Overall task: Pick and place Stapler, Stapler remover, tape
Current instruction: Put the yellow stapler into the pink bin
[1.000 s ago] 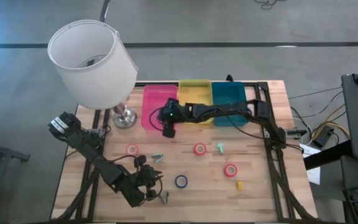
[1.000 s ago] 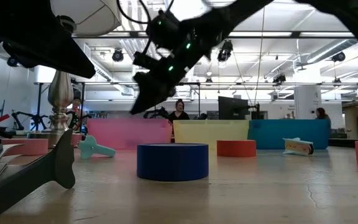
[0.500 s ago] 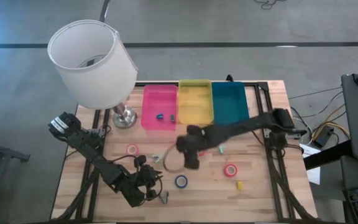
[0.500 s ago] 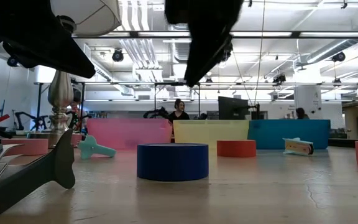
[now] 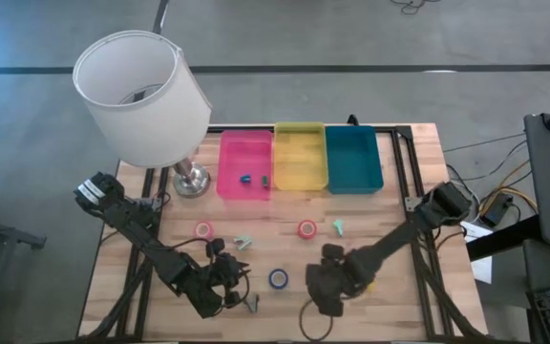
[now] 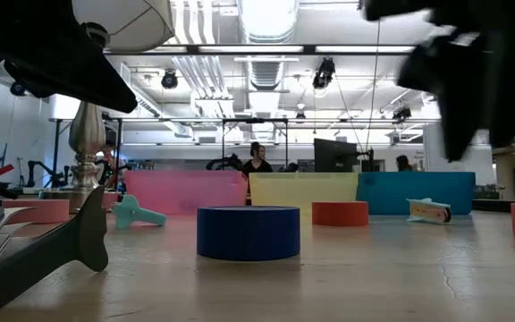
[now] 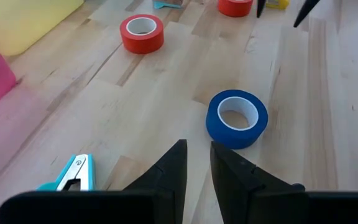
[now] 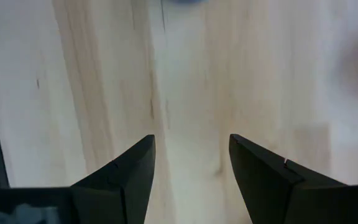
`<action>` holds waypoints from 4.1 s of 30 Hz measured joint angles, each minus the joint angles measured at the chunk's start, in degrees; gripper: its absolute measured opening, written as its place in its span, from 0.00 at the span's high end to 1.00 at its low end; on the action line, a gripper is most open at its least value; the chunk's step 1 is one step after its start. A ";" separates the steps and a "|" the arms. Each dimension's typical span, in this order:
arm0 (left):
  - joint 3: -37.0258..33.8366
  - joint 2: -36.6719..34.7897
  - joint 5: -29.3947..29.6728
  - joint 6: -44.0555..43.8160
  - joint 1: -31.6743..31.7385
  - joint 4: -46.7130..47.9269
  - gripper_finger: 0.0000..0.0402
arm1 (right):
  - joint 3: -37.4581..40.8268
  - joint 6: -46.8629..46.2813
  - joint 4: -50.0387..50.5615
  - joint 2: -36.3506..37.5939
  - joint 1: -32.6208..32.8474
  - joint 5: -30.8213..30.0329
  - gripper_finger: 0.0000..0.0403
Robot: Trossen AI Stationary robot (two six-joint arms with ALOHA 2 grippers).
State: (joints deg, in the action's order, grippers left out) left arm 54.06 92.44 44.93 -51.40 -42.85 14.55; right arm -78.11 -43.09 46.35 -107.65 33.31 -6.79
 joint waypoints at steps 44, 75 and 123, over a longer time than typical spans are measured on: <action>-0.02 0.00 0.00 0.14 0.55 -0.55 0.82 | 29.52 -60.91 -11.83 12.16 11.57 8.26 0.53; -0.02 0.00 0.17 6.06 1.77 -0.39 0.82 | 11.99 -3.72 -20.94 10.89 2.89 -16.27 0.84; -0.07 -0.57 -0.94 9.99 2.93 1.44 0.82 | -27.21 33.25 -27.32 -25.47 -47.46 -2.16 0.66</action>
State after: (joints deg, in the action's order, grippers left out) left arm 54.00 91.88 43.99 -41.41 -39.92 15.98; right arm -105.32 -9.84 19.03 -133.12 -14.15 -8.95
